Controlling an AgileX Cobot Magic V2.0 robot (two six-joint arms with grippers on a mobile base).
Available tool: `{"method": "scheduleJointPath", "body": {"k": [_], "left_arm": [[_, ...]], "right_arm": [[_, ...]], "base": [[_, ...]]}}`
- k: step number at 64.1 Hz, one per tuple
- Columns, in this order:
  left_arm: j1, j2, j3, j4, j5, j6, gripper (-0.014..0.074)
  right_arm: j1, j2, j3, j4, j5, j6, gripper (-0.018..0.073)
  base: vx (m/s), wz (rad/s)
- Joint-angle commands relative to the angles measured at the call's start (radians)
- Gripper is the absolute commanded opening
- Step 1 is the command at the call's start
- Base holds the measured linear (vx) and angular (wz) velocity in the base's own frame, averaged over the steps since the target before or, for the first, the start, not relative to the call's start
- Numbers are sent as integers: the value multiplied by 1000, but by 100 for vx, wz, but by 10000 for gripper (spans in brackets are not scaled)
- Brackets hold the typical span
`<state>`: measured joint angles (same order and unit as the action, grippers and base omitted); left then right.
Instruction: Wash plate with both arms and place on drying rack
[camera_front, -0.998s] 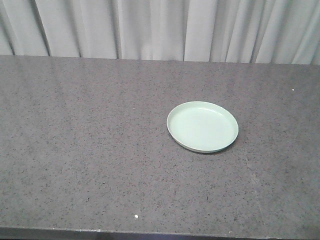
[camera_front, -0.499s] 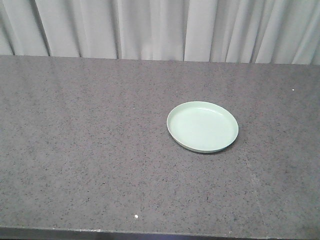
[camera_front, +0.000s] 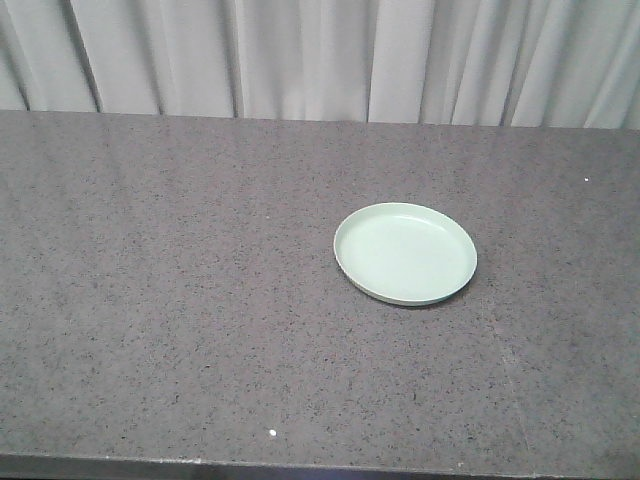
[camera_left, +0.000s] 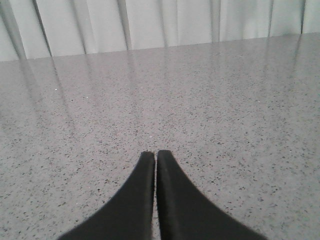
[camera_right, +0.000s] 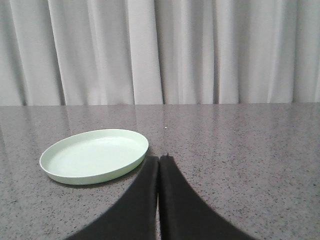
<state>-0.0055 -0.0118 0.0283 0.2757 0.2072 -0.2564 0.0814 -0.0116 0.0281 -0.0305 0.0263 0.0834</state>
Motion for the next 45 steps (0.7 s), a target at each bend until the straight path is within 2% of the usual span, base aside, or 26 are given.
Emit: {"method": "scheduleJointPath", "body": {"k": [1, 5, 14, 19, 24, 37, 45], "left_arm": [[-4, -15, 24, 2, -66, -2, -6], [-4, -15, 24, 2, -66, -2, -6], [-4, -15, 24, 2, -66, -2, -6], [-4, -15, 24, 2, -66, -2, -6], [-4, -15, 24, 2, -66, -2, -6], [-4, -15, 24, 2, -66, -2, -6], [-4, -15, 24, 2, -66, -2, -6]], "right_arm": [[-5, -11, 2, 0, -83, -2, -6], [-5, -11, 2, 24, -100, 23, -6], [-5, -11, 1, 199, -169, 159, -6], [-5, -11, -25, 247, -178, 166, -6], [-5, -1, -88, 253, -134, 164, -6], [-5, 144, -357, 222, 125, 59, -4], [-5, 281, -500, 227, 209, -48, 25]], "base": [[0, 0], [0, 0], [0, 0], [0, 0], [0, 0], [0, 0], [0, 0]]}}
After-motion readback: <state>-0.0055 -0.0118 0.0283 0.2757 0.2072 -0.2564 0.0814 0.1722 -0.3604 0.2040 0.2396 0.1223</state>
